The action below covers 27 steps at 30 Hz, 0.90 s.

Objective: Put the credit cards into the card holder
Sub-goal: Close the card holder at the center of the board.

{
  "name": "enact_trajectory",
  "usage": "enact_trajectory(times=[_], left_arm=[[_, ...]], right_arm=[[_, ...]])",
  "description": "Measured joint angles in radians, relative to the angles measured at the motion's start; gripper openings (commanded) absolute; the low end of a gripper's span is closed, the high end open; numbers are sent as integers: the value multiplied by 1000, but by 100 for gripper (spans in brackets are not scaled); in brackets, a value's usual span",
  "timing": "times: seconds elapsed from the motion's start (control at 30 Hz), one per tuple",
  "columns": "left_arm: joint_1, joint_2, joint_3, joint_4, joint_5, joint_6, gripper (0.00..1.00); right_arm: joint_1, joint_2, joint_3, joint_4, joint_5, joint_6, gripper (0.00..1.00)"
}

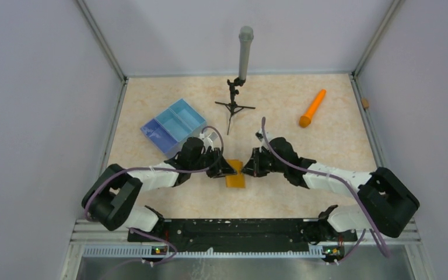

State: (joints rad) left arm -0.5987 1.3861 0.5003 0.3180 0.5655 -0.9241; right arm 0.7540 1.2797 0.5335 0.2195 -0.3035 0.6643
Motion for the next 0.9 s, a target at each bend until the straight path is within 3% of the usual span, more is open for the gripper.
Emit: enact_trajectory(times=[0.4, 0.9], left_arm=[[-32, 170, -31, 111, -49, -78, 0], [-22, 227, -53, 214, -19, -117, 0]], right_arm=[[49, 175, 77, -108, 55, -37, 0], [57, 215, 108, -120, 41, -86, 0]])
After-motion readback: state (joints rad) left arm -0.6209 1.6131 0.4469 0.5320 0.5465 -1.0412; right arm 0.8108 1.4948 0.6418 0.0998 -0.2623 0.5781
